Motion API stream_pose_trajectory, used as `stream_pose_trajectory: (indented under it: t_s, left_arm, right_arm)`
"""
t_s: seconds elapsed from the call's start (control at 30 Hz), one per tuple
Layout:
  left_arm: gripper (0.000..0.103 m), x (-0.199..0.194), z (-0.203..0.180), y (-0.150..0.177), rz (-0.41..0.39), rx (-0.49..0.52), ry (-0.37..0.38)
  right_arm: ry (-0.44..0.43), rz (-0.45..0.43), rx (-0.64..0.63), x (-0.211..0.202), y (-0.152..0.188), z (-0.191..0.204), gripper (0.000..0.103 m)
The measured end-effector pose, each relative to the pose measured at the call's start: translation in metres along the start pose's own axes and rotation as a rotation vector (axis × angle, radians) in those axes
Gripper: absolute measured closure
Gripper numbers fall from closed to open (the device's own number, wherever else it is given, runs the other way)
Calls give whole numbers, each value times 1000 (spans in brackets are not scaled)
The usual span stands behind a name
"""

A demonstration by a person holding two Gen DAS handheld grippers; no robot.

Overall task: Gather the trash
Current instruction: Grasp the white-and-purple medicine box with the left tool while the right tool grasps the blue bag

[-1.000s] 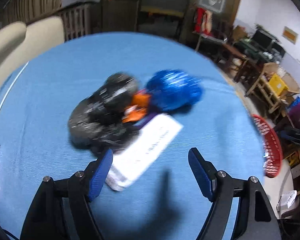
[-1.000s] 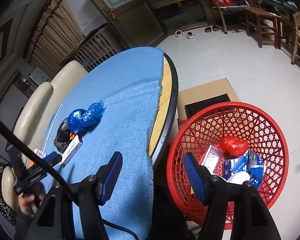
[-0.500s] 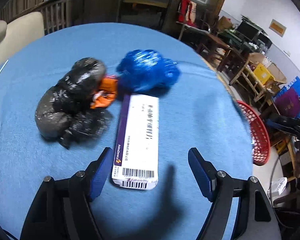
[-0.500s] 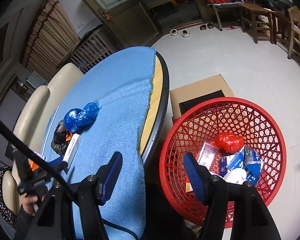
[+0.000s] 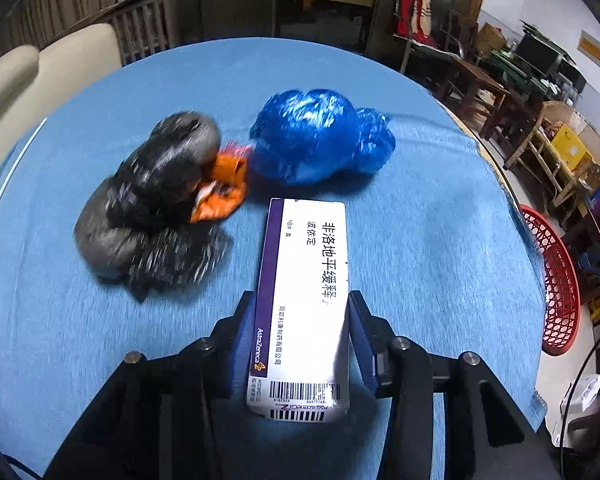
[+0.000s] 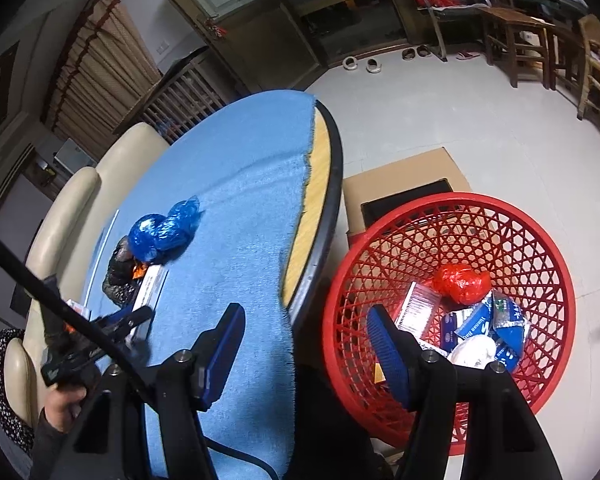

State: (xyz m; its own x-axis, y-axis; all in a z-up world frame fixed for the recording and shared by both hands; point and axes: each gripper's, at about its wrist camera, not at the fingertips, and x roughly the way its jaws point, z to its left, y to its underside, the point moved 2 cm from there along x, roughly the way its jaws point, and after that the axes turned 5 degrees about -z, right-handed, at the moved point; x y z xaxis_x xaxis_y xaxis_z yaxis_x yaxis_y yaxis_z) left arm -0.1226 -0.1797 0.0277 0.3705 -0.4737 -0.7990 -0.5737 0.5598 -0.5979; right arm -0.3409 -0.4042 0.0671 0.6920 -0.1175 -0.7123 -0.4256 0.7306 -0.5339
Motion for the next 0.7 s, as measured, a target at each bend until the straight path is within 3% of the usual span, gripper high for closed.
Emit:
stream_pose_trajectory:
  t_s: [0.13, 0.3, 0.47, 0.5, 0.7]
  left_arm:
    - [56, -20, 6, 18, -11, -69, -10]
    - [56, -31, 18, 45, -27, -98, -35]
    - [56, -39, 33, 58, -34, -119, -46]
    - [56, -40, 33, 59, -35, -121, -50]
    - [56, -60, 51, 83, -47, -136, -54]
  right_arm:
    - [-18, 17, -43, 13, -5, 19, 36]
    - [-103, 58, -134, 52, -18, 82, 34]
    - [-227, 34, -109, 94, -48, 147, 7]
    - [-234, 35, -104, 100, -50, 156, 3]
    - [-168, 63, -160, 156, -62, 202, 3]
